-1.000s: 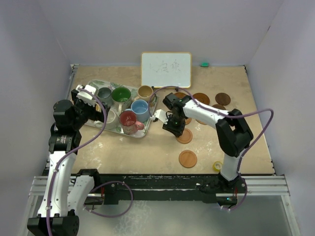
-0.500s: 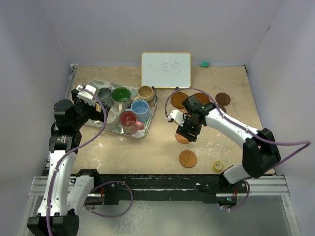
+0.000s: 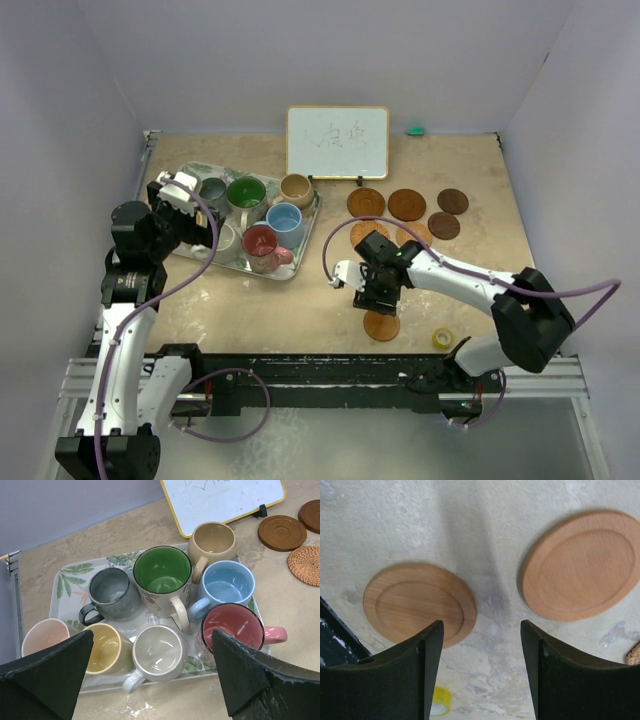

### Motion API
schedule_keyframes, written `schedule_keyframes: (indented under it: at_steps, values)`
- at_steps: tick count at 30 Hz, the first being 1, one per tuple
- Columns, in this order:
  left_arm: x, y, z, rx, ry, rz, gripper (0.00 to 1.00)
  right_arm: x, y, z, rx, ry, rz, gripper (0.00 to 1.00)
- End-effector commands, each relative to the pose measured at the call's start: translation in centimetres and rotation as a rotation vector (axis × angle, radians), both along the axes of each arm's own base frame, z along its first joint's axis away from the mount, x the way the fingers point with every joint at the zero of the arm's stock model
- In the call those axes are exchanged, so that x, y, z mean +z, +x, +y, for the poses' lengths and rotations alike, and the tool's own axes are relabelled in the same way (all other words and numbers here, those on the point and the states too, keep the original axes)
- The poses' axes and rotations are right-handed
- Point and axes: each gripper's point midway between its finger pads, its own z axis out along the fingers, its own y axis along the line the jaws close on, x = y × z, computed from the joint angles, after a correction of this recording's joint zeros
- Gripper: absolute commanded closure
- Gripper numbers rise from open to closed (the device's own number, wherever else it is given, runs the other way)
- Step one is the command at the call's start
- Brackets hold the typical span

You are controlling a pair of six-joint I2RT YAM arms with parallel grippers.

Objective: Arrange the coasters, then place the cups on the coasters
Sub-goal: Move the cup to the center of the board.

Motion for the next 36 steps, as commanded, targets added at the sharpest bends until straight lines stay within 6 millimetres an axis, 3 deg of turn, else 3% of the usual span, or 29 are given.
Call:
schedule_keyframes:
  at_steps: [1,6,9,18,27,36]
  values:
    - [1.4,0.3,0.1,-0.001,0.000,-0.062,0.02,-1.3,0.7,0.4,0.021,-0.042,-0.040,0.36]
    - [1.4,0.3,0.1,-0.001,0.003,-0.064,0.02,-2.0,0.7,-0.6,0.026,-0.090,-0.048,0.38]
    - [1.4,0.2,0.1,-0.002,0.005,-0.066,0.02,-2.4,-0.4,-1.4,0.025,-0.110,-0.009,0.39]
    - [1.5,0.0,0.0,-0.006,0.007,-0.073,0.02,-2.4,0.5,-4.9,-0.023,-0.179,-0.073,0.45]
    - [1.7,-0.1,0.0,-0.008,0.003,-0.077,0.02,-2.3,3.3,-9.1,-0.129,-0.203,-0.109,0.46]
    - [1.8,-0.2,0.0,-0.007,0.002,-0.077,0.01,-2.0,8.1,-12.0,-0.250,-0.250,-0.172,0.47]
